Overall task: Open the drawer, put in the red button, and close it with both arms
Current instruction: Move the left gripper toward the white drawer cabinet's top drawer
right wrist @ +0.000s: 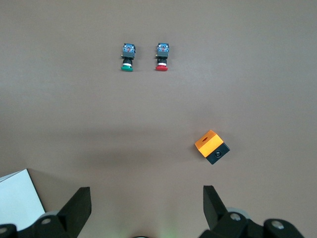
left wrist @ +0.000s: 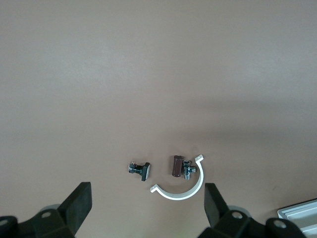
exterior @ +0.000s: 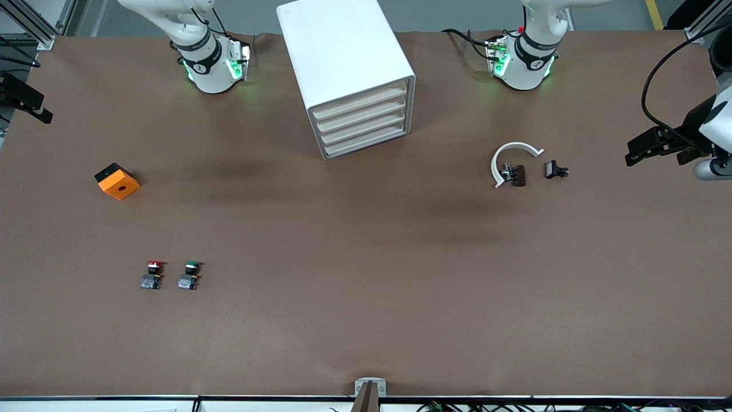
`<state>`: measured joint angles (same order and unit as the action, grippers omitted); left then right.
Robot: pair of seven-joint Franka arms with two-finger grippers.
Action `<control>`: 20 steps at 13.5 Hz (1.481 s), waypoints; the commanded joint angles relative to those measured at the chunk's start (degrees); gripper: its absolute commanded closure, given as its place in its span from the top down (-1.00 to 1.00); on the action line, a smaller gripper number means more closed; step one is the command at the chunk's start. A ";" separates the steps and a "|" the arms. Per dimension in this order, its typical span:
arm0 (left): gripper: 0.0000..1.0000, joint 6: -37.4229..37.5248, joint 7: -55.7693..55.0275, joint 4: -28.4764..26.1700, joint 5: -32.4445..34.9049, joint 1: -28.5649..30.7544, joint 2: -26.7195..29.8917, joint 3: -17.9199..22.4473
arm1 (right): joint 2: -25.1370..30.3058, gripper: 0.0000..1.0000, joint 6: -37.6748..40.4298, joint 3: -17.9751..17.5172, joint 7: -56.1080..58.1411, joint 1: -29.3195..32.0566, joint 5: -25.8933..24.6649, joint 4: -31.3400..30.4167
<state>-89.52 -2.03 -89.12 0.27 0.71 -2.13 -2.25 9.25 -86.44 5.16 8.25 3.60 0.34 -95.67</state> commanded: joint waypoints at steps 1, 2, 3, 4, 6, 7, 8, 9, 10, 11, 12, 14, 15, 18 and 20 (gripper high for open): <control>1.00 1.45 0.98 1.49 0.08 0.17 -0.42 -0.21 | 1.74 1.00 -0.13 0.02 -0.34 -0.17 -0.51 -1.54; 1.00 1.45 1.07 1.58 0.00 0.25 -0.42 -0.21 | 1.74 1.00 -0.13 0.02 -0.34 -0.17 -0.51 -1.54; 1.00 1.45 0.81 1.67 0.00 0.34 -0.42 -0.30 | 1.74 1.00 -0.13 0.02 -0.34 -0.17 -0.51 -1.54; 1.00 1.45 0.37 1.76 -0.09 0.25 -0.42 -0.30 | 1.74 1.00 -0.13 0.02 -0.34 -0.17 -0.51 -1.63; 1.00 1.54 -0.16 1.49 -0.61 0.26 -0.51 -0.21 | 1.74 1.00 -0.13 0.02 -0.34 -0.17 -0.60 -1.63; 1.00 1.45 -0.77 1.58 -0.62 0.25 -0.51 -0.21 | 1.74 1.00 -0.13 0.02 -0.34 -0.17 -0.60 -1.54; 1.00 1.54 -0.69 1.58 -0.97 0.52 -0.51 -0.21 | 1.74 1.00 -0.13 0.02 -0.34 -0.17 -0.60 -1.63; 1.00 1.63 -0.78 1.41 -3.06 0.78 -0.77 -0.21 | 1.74 1.00 -0.13 0.02 -0.34 -0.17 -0.60 -1.54; 1.00 1.63 -1.04 1.67 -4.99 0.69 -2.69 0.14 | 1.74 1.00 -0.04 0.02 -0.34 -0.17 -0.60 -1.54; 1.00 1.71 -0.96 1.58 -5.01 0.69 -3.66 0.14 | 1.74 1.00 -0.04 -0.07 -0.34 -0.17 -0.60 -1.63; 1.00 1.63 -0.95 1.50 -5.45 0.69 -5.50 0.05 | 1.74 1.00 -0.04 -0.15 -0.43 -0.26 -0.60 -1.63; 1.00 1.45 -2.00 1.76 -5.63 -0.18 -9.54 -0.04 | 1.74 1.00 -0.04 -0.33 -0.43 -0.35 -0.60 -1.54; 1.00 1.36 -2.97 1.93 -5.63 -0.36 -11.39 -0.21 | 1.82 1.00 0.04 -0.42 -0.69 -0.52 -0.60 -1.63; 1.00 -0.03 -7.52 2.11 -10.18 -1.06 -17.01 -0.30 | 1.74 1.00 0.22 -0.42 -0.78 -0.52 -0.60 -1.63; 1.00 -3.98 -15.68 2.11 -11.52 -4.30 -20.44 -0.30 | 1.74 1.00 0.22 -0.42 -0.86 -0.61 -0.60 -1.54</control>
<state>-91.79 -11.77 -88.71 -10.04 -1.01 -19.68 -2.62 9.38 -86.16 4.75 8.25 3.48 0.34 -95.83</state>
